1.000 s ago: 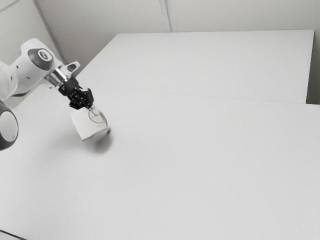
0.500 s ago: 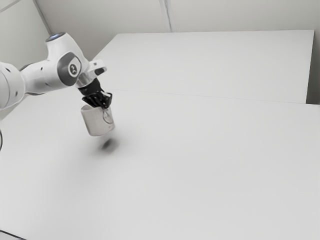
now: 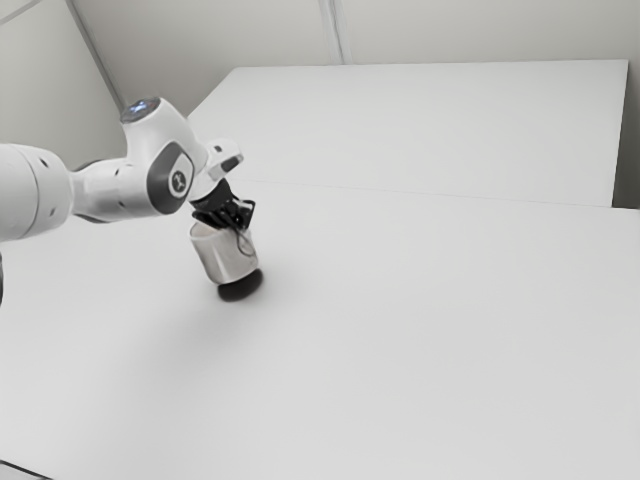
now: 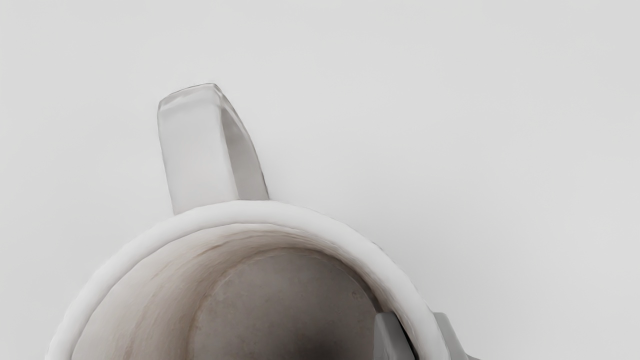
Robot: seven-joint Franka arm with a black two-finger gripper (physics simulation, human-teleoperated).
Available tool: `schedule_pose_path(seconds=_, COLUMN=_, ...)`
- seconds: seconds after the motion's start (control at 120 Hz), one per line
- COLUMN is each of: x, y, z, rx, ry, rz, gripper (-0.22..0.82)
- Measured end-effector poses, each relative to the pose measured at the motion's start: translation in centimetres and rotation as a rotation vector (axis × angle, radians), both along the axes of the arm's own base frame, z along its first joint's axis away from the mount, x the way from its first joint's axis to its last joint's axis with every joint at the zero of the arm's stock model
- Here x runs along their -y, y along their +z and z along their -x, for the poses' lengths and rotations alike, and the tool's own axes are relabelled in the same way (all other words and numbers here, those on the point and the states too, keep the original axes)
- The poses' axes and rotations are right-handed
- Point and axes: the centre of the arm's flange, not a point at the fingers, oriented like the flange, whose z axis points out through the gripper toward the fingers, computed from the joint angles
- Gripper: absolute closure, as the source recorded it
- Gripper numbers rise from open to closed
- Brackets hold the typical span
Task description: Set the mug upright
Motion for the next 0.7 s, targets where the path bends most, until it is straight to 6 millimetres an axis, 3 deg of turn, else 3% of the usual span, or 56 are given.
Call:
schedule_pose_path(seconds=0.533, x=0.8, y=-3.3, z=-0.1, rx=-0.028, ry=0.083, rz=0.014, gripper=0.74)
schedule_pose_path(seconds=0.7, x=2.5, y=-2.4, z=-0.2, rx=-0.018, ry=0.027, rz=-0.026, gripper=0.38)
